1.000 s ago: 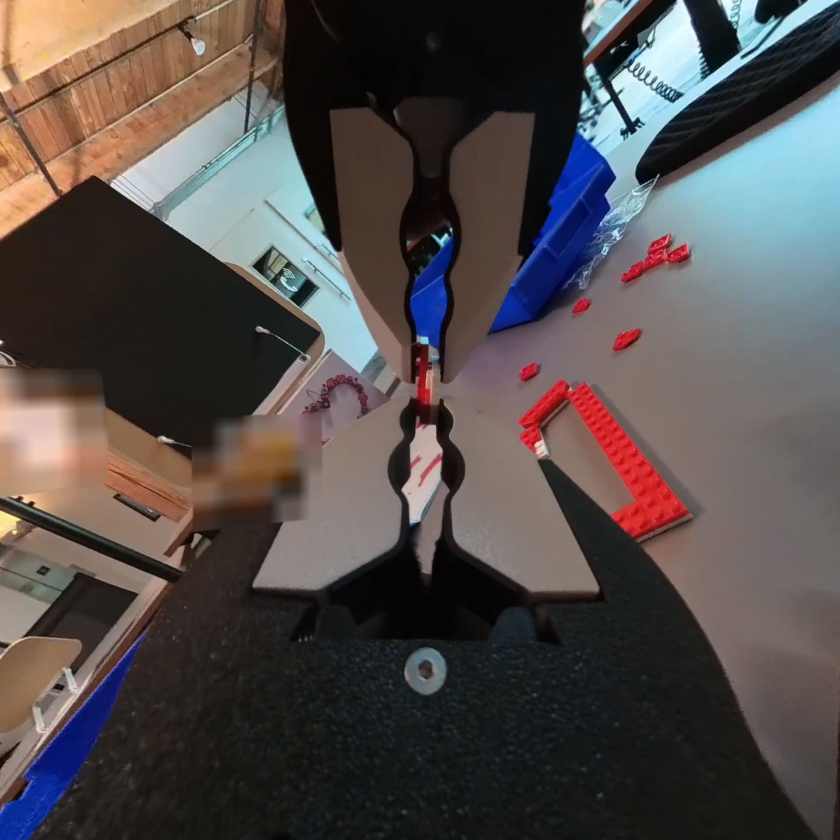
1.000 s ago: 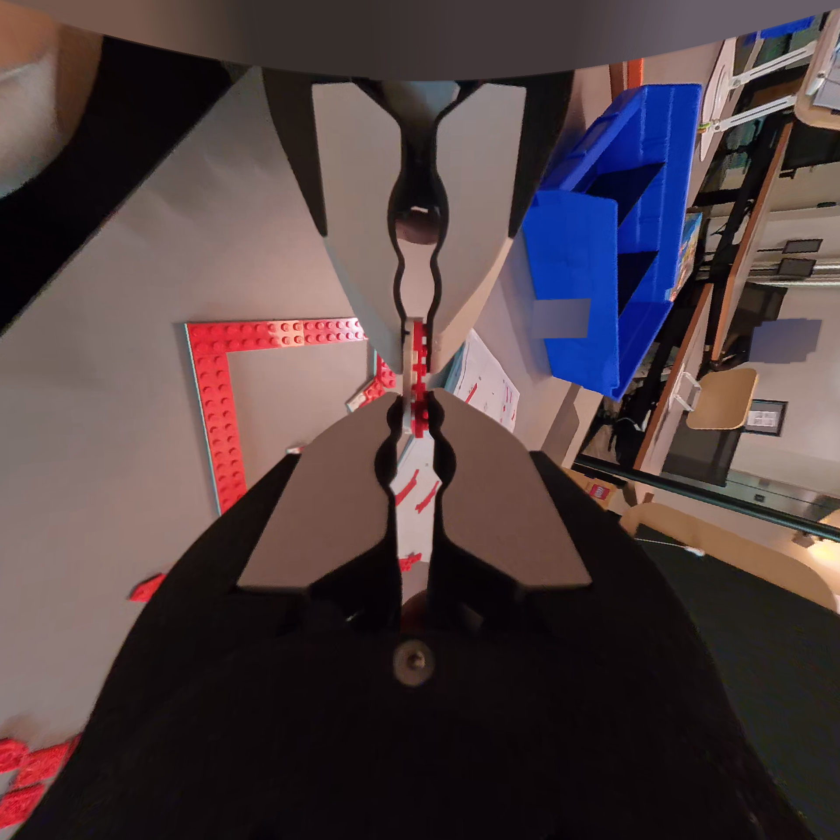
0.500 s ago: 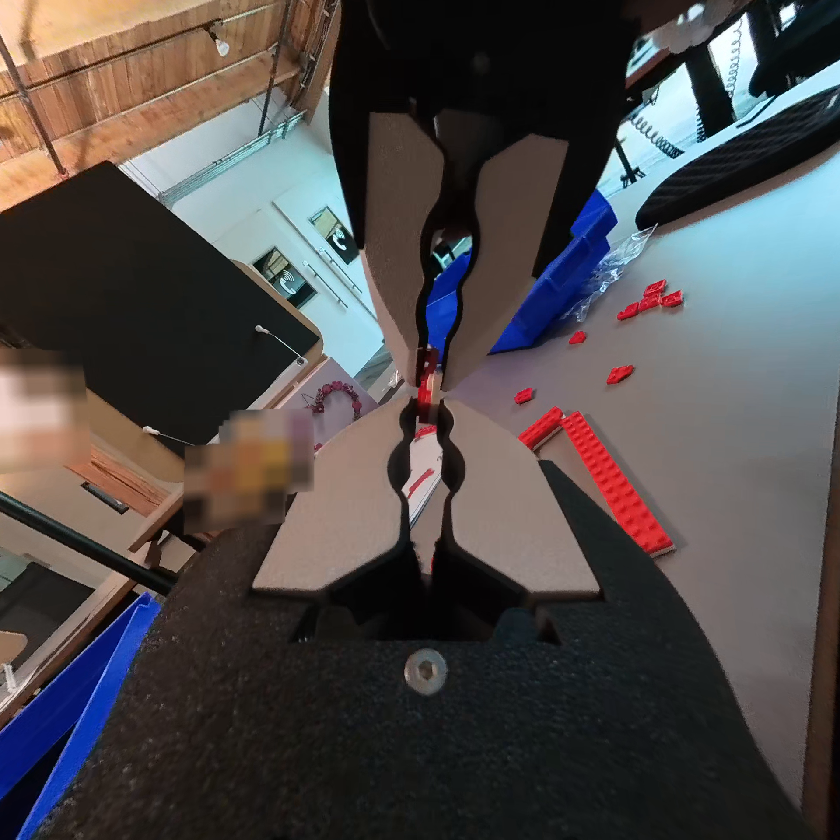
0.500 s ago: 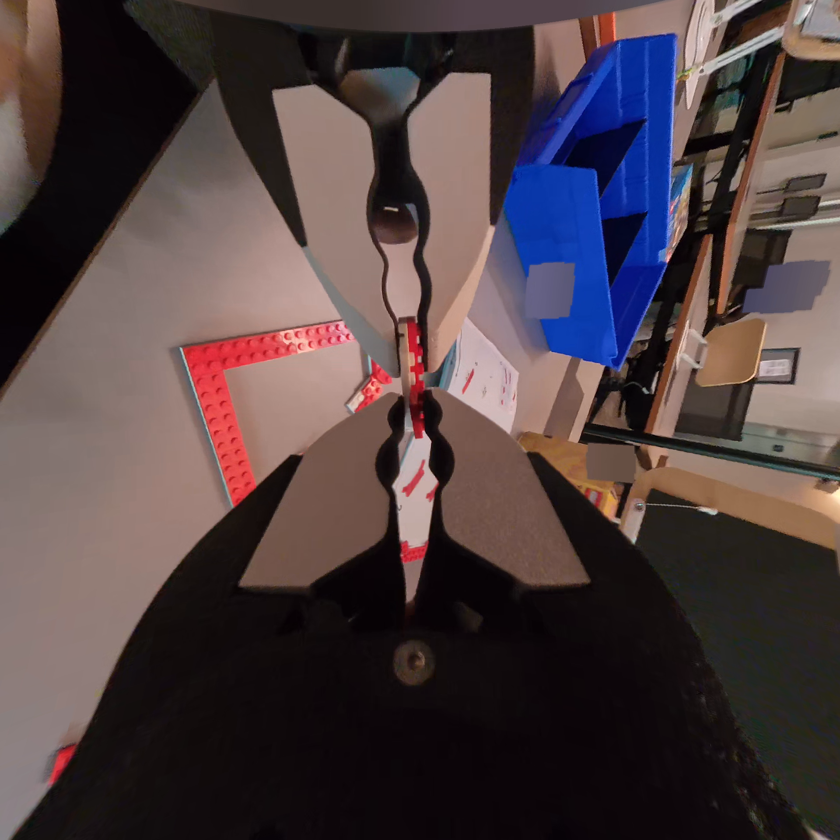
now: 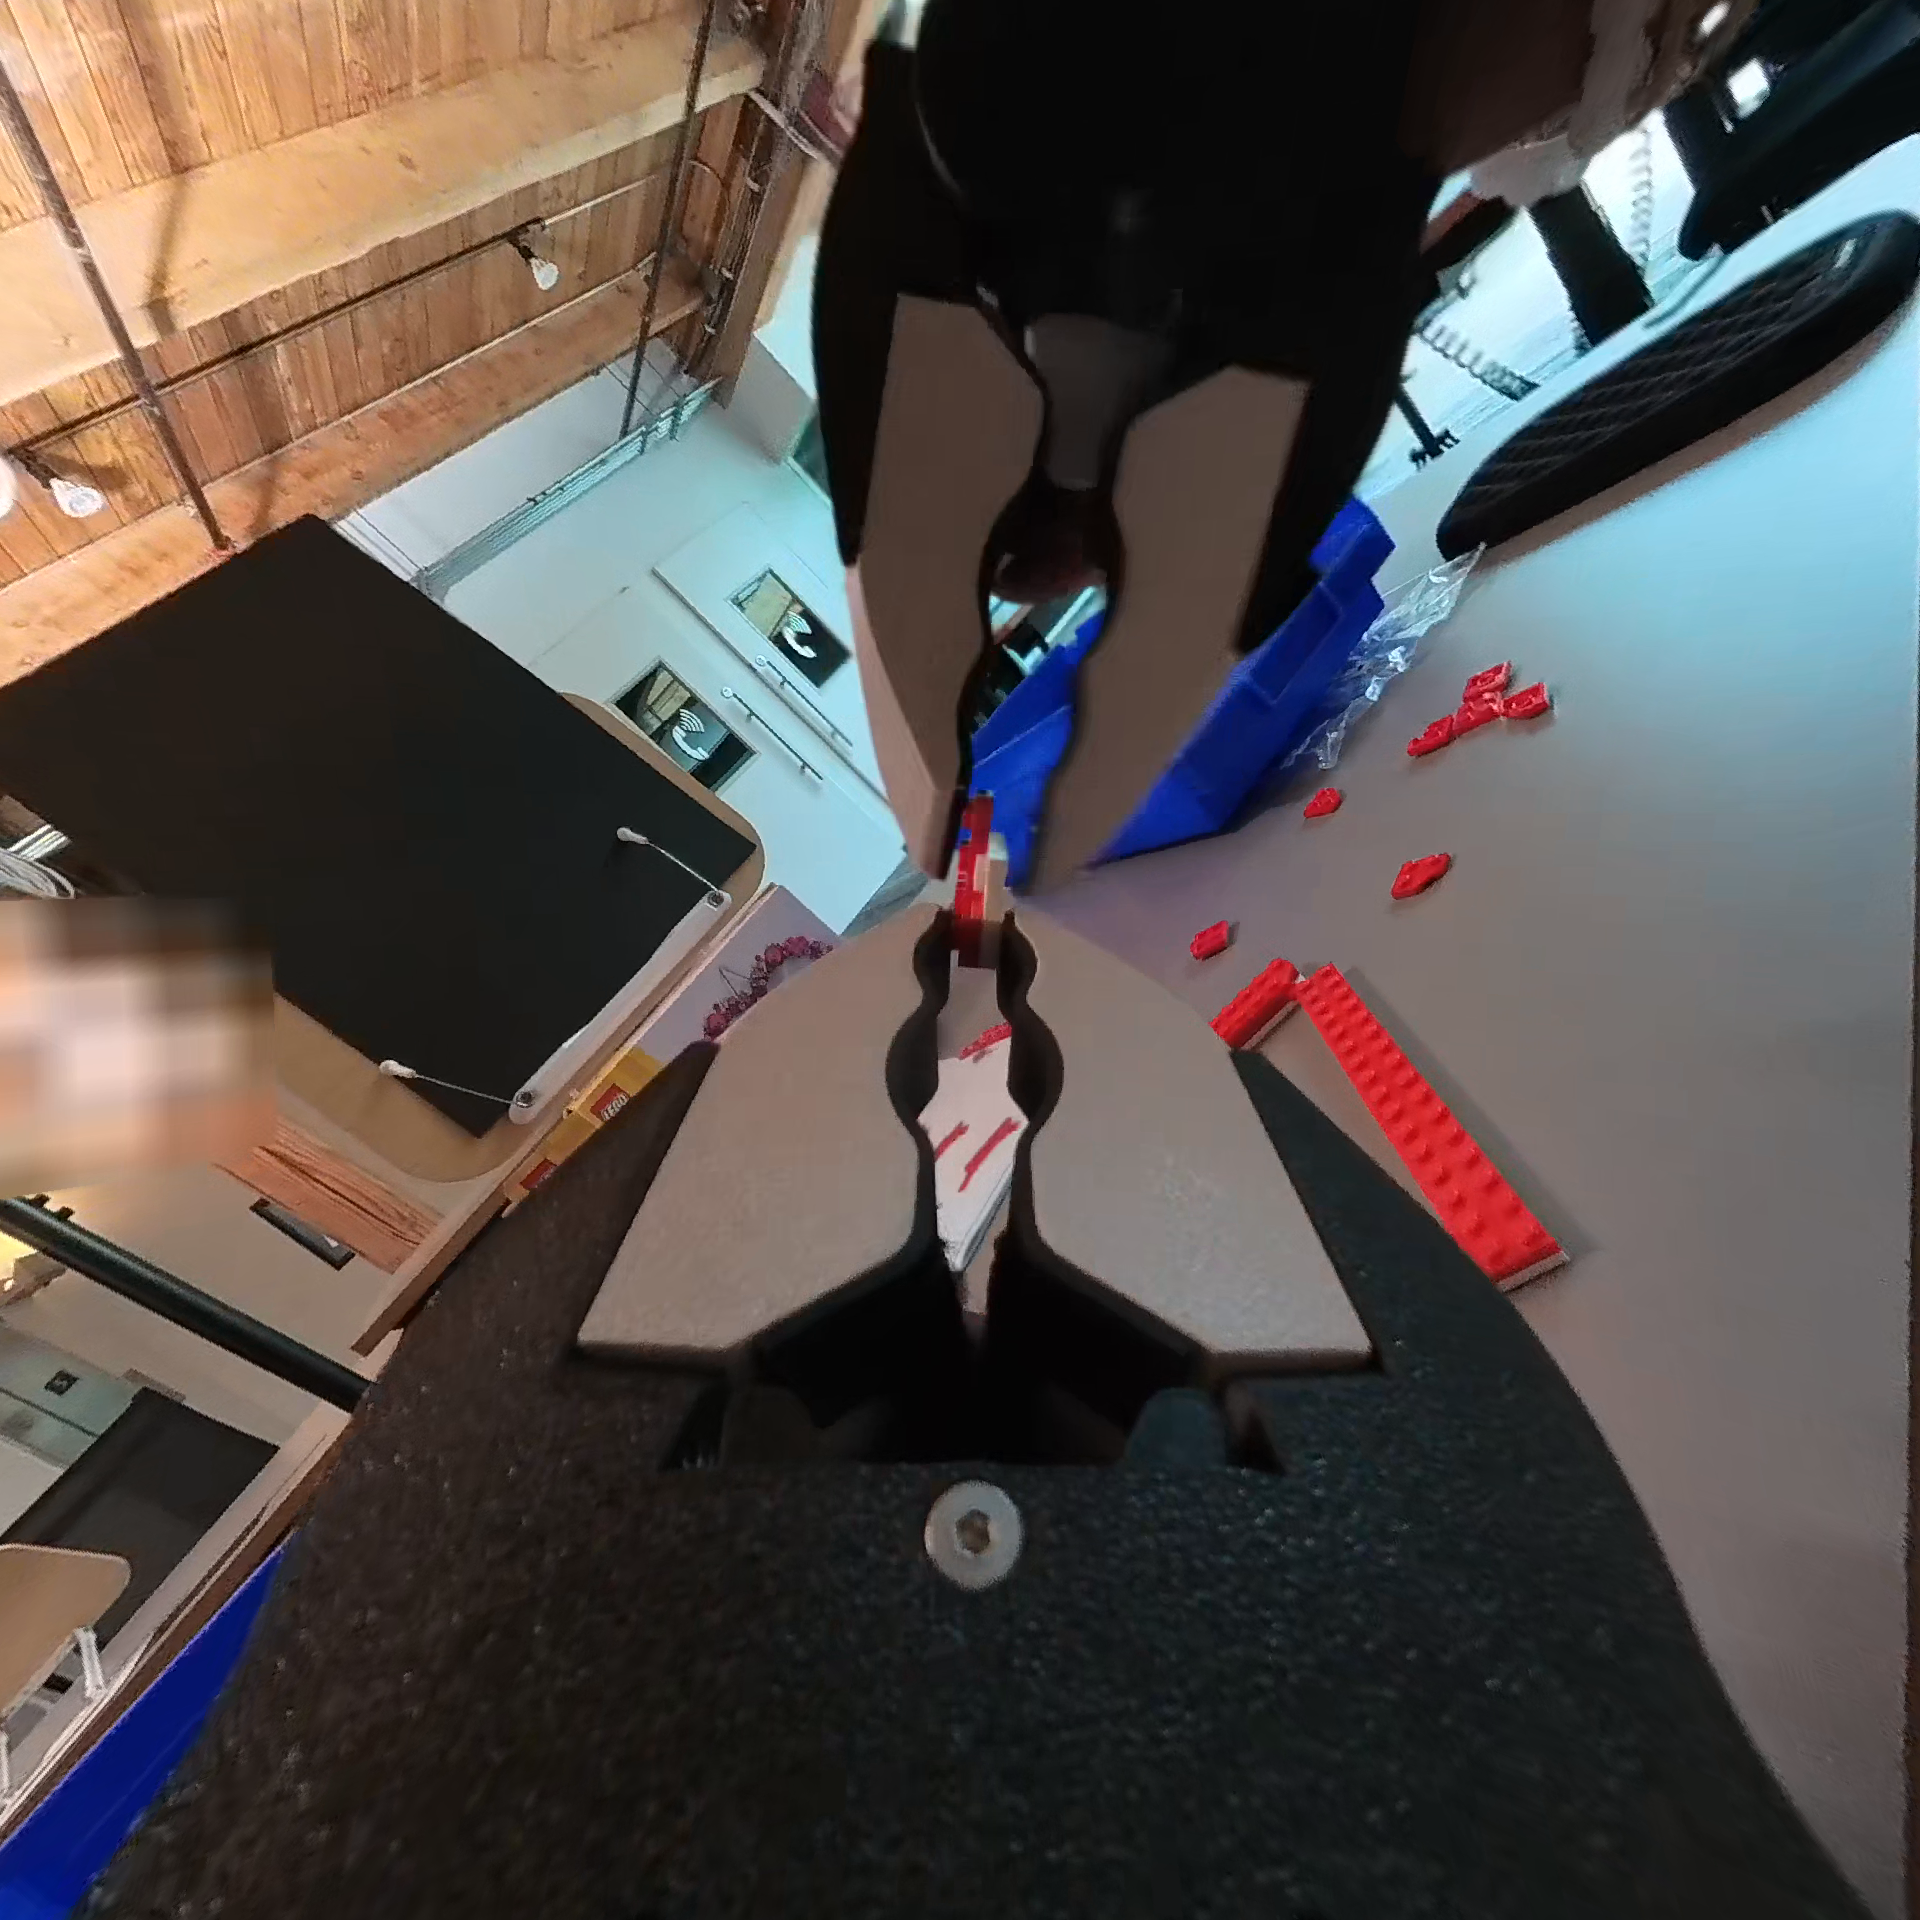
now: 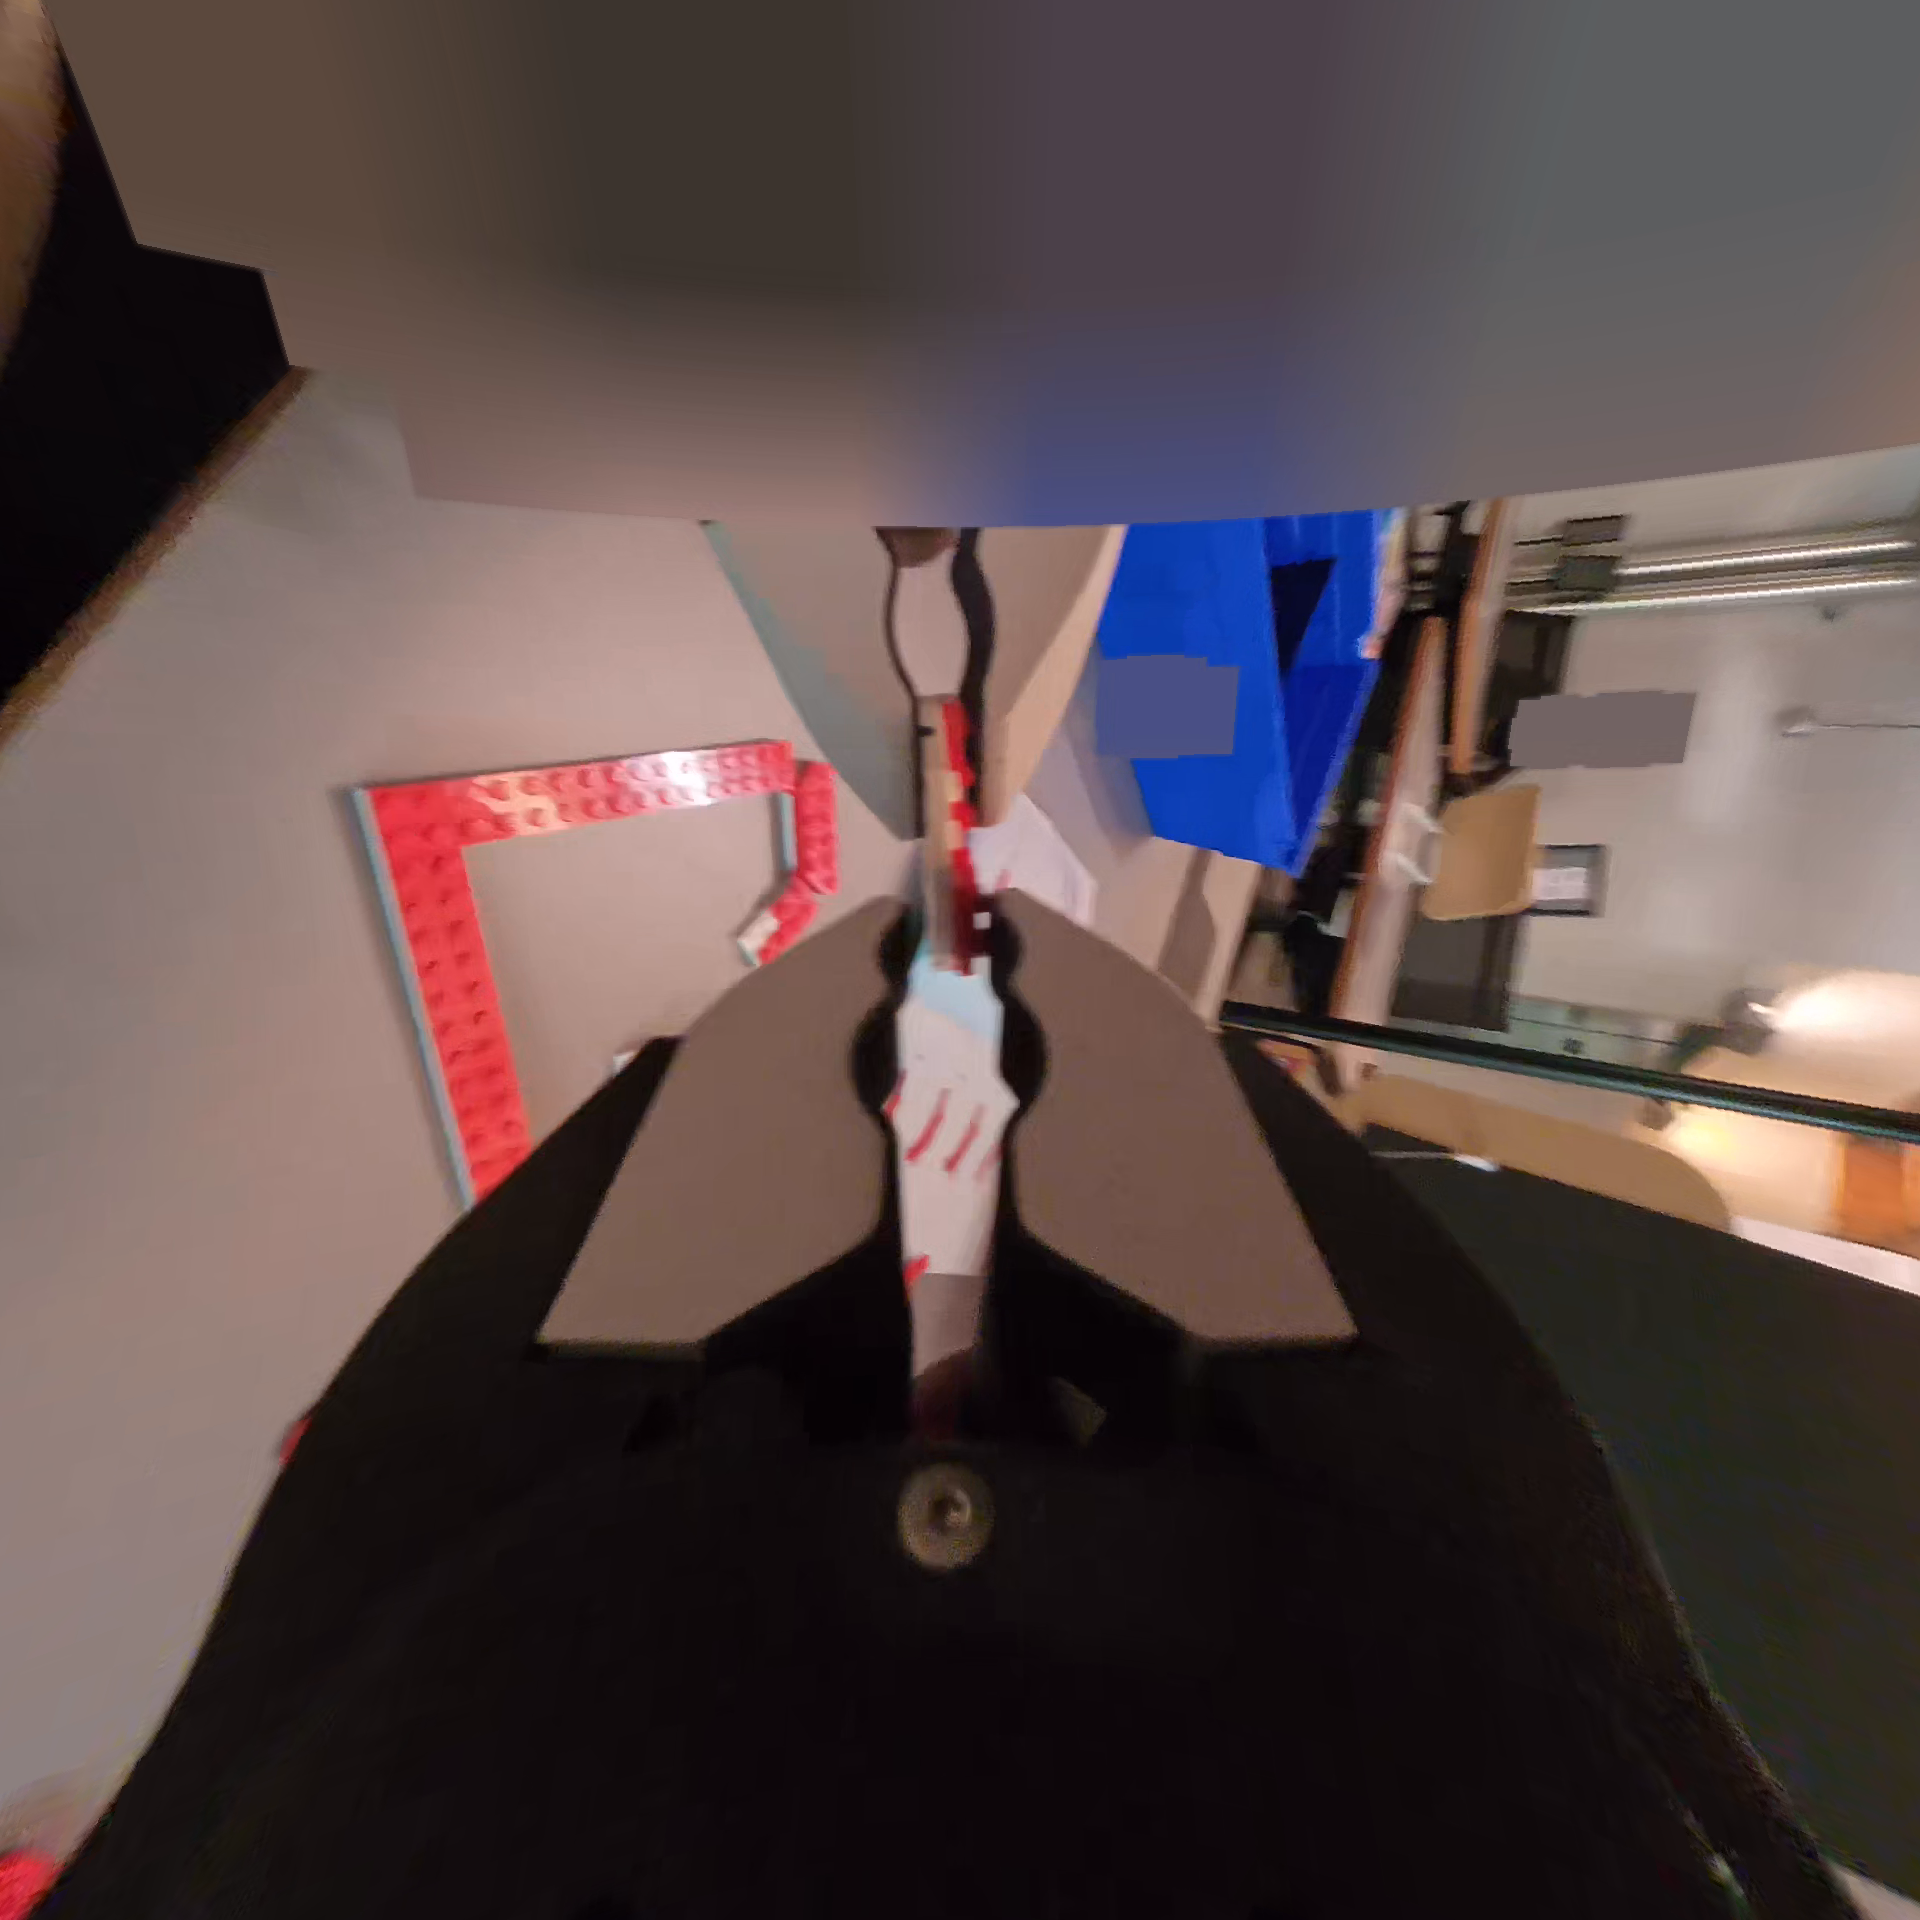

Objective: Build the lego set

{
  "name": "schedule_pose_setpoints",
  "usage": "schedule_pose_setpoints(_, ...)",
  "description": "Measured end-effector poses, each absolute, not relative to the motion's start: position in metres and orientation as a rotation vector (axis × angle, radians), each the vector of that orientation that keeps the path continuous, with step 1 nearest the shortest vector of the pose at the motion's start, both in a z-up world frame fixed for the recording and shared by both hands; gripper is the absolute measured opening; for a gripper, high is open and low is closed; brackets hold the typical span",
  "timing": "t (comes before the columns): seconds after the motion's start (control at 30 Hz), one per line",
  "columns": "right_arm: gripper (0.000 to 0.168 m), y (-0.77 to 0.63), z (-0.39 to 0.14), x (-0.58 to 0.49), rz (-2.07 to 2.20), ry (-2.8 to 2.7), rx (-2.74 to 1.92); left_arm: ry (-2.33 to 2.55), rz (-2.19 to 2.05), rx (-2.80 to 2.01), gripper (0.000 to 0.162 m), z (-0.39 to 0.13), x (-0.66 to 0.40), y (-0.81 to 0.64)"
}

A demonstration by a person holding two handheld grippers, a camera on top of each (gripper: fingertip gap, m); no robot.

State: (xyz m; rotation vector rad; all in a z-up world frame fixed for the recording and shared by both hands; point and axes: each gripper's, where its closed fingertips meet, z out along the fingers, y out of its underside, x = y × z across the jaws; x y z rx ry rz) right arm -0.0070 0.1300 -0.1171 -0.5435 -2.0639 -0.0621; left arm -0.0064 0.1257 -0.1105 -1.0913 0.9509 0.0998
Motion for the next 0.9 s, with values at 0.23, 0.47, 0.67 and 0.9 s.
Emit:
schedule_pose_setpoints(0.23, 0.008, 0.127, -0.122, -0.001, -0.143, -2.135, -0.524, 0.981, -0.015, -1.121, 0.008, -0.115, -0.001, 0.123)
schedule_pose_setpoints(0.47, 0.009, 0.125, -0.129, 0.001, -0.130, -2.157, -0.518, 1.070, 0.060, -1.076, 0.007, -0.122, 0.002, 0.121)
schedule_pose_setpoints(0.67, 0.015, 0.129, -0.129, -0.003, -0.099, -2.056, -0.571, 1.130, 0.163, -1.069, 0.007, -0.122, 0.002, 0.125)
schedule_pose_setpoints(0.9, 0.008, 0.124, -0.133, 0.003, -0.050, -2.114, -0.606, 1.156, 0.167, -1.072, 0.008, -0.125, 0.009, 0.123)
